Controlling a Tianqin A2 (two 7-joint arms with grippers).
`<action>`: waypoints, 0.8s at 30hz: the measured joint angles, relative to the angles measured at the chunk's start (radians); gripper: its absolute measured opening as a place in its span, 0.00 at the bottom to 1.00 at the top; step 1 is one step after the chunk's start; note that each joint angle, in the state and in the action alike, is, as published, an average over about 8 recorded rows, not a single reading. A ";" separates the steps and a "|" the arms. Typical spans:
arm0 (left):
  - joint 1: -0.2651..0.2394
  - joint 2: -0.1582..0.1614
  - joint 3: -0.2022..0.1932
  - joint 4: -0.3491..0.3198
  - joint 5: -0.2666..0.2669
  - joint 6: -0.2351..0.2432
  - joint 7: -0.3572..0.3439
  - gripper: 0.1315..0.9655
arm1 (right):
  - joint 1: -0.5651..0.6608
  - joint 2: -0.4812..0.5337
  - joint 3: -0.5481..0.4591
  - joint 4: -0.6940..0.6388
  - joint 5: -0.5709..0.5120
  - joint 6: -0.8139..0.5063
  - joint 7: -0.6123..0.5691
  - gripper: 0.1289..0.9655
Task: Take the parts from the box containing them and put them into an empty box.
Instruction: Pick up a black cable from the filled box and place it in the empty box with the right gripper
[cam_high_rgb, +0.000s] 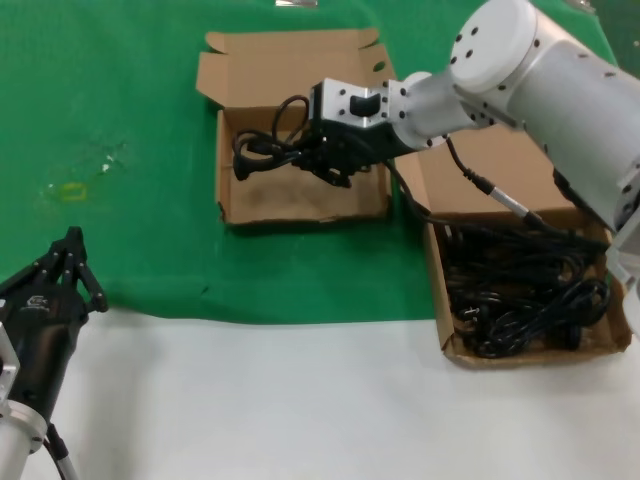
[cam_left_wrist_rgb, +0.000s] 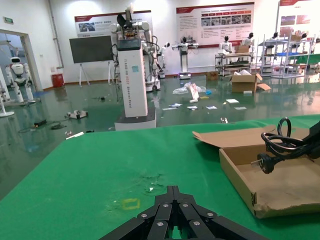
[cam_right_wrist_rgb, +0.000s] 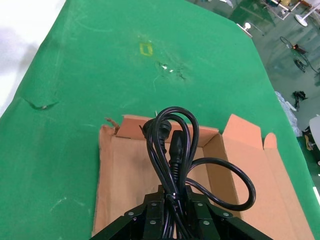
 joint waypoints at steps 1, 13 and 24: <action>0.000 0.000 0.000 0.000 0.000 0.000 0.000 0.01 | -0.003 0.000 -0.001 0.002 -0.003 0.004 0.001 0.11; 0.000 0.000 0.000 0.000 0.000 0.000 0.000 0.01 | -0.019 0.000 -0.002 0.009 -0.032 0.055 0.002 0.11; 0.000 0.000 0.000 0.000 0.000 0.000 0.000 0.01 | -0.022 0.000 -0.002 0.016 -0.039 0.088 0.006 0.17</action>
